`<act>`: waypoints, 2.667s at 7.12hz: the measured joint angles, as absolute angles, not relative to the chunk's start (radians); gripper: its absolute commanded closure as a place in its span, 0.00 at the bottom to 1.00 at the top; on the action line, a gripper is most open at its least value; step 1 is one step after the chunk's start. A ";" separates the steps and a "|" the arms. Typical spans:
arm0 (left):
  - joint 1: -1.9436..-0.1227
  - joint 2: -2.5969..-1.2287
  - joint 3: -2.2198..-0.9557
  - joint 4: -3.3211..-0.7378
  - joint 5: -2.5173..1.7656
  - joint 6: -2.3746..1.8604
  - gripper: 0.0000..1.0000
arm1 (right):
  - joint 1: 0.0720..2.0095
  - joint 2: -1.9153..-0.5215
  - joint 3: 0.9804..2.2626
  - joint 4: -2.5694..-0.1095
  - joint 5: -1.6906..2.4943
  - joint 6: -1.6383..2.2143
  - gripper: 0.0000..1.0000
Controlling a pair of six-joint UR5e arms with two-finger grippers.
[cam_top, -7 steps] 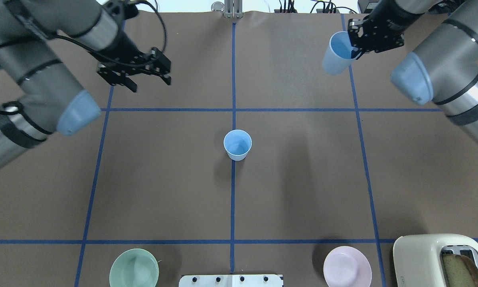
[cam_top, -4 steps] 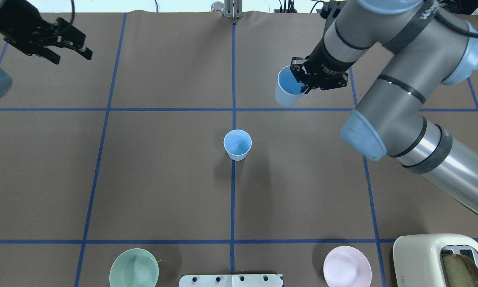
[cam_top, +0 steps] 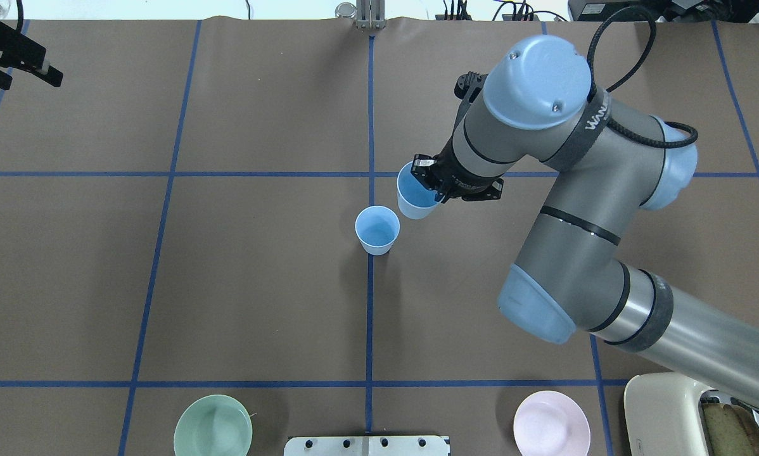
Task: Stack blue cups with both arms
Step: 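Carry the right-held cup over the center cup while the left gripper withdraws, then lower the right-held cup into the center cup and open the right gripper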
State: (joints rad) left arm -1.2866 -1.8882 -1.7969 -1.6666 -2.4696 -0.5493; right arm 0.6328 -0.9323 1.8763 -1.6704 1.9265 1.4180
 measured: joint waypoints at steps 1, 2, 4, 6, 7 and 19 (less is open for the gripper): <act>-1.296 -1.880 -1.801 -1.665 -2.470 -0.538 0.02 | 0.597 -0.928 1.877 -1.670 1.893 1.444 1.00; -1.302 -1.875 -1.802 -1.665 -2.470 -0.532 0.02 | 0.561 -0.924 1.877 -1.670 1.860 1.472 1.00; -1.305 -1.872 -1.803 -1.664 -2.470 -0.528 0.02 | 0.504 -0.913 1.876 -1.669 1.810 1.510 1.00; -1.305 -1.868 -1.806 -1.664 -2.470 -0.528 0.02 | 0.463 -0.896 1.864 -1.667 1.767 1.526 1.00; -1.305 -1.862 -1.813 -1.664 -2.470 -0.528 0.02 | 0.456 -0.885 1.855 -1.666 1.759 1.526 1.00; -1.302 -1.829 -1.849 -1.663 -2.467 -0.528 0.02 | 0.555 -0.827 1.755 -1.657 1.822 1.431 1.00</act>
State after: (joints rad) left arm -1.3022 -1.8285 -1.8490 -1.6628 -2.4667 -0.5281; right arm 0.5555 -0.8273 1.7550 -1.6567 1.8218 1.4313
